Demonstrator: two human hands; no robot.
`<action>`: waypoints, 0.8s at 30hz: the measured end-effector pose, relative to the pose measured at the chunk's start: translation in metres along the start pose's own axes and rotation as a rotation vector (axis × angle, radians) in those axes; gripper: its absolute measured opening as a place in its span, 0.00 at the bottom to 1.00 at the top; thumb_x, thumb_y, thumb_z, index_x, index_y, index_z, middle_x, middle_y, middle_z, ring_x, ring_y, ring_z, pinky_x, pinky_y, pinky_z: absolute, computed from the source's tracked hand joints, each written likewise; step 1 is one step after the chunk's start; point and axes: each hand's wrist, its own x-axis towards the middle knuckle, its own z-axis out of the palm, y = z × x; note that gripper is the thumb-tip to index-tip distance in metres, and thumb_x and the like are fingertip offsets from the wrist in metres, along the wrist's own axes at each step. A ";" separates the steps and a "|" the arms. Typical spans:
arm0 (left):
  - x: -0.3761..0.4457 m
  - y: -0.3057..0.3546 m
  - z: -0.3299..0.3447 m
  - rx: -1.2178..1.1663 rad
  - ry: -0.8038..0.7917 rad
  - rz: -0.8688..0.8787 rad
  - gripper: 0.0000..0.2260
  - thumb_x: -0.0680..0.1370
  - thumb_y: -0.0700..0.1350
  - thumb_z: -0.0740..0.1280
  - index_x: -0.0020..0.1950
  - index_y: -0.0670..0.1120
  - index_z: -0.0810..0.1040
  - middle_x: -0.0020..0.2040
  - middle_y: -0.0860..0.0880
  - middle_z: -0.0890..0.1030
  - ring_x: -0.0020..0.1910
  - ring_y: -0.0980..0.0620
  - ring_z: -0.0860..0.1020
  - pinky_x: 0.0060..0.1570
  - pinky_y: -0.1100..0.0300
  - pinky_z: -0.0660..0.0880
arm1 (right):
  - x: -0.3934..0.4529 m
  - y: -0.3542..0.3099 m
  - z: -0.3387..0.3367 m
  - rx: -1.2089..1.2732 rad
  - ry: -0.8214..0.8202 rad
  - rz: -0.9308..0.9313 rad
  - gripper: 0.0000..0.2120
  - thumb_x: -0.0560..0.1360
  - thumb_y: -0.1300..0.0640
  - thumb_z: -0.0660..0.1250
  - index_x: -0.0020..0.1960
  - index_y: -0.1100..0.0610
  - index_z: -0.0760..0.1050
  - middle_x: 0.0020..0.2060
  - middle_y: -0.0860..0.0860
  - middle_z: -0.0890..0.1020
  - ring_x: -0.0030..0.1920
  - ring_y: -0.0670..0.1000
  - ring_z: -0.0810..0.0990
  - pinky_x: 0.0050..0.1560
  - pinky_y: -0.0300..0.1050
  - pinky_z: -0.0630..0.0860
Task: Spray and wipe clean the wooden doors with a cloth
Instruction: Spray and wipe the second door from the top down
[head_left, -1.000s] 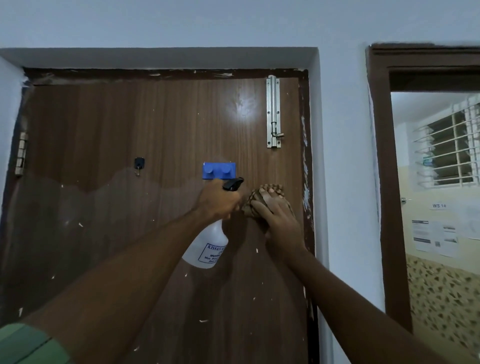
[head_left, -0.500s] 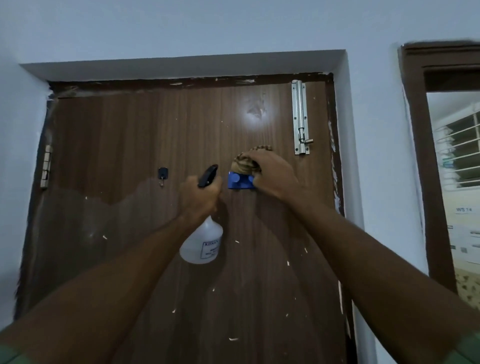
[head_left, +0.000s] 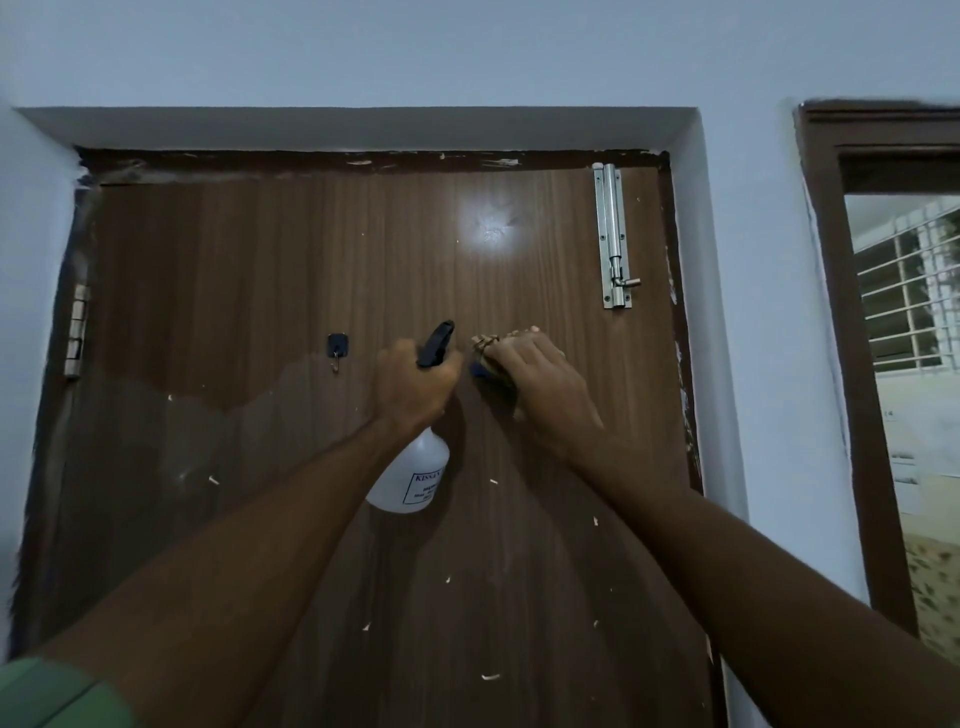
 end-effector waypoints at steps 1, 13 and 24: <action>0.000 0.000 -0.001 0.004 -0.004 0.009 0.18 0.78 0.48 0.68 0.35 0.34 0.77 0.27 0.36 0.75 0.29 0.30 0.78 0.26 0.47 0.72 | 0.005 0.001 -0.005 0.031 -0.025 0.017 0.23 0.71 0.64 0.74 0.65 0.56 0.75 0.59 0.54 0.79 0.62 0.55 0.76 0.64 0.54 0.77; 0.006 -0.015 -0.014 0.073 0.075 -0.050 0.19 0.82 0.48 0.69 0.32 0.45 0.76 0.24 0.50 0.72 0.20 0.56 0.67 0.21 0.66 0.62 | 0.042 -0.055 0.032 -0.007 -0.069 0.050 0.21 0.74 0.60 0.73 0.66 0.58 0.75 0.59 0.56 0.81 0.63 0.59 0.78 0.74 0.57 0.68; 0.007 -0.019 -0.021 0.038 0.020 -0.021 0.20 0.76 0.53 0.65 0.36 0.38 0.81 0.31 0.37 0.81 0.28 0.35 0.78 0.27 0.47 0.75 | -0.038 -0.016 0.043 -0.217 -0.079 -0.297 0.22 0.82 0.55 0.64 0.74 0.58 0.73 0.74 0.59 0.73 0.76 0.60 0.71 0.77 0.56 0.62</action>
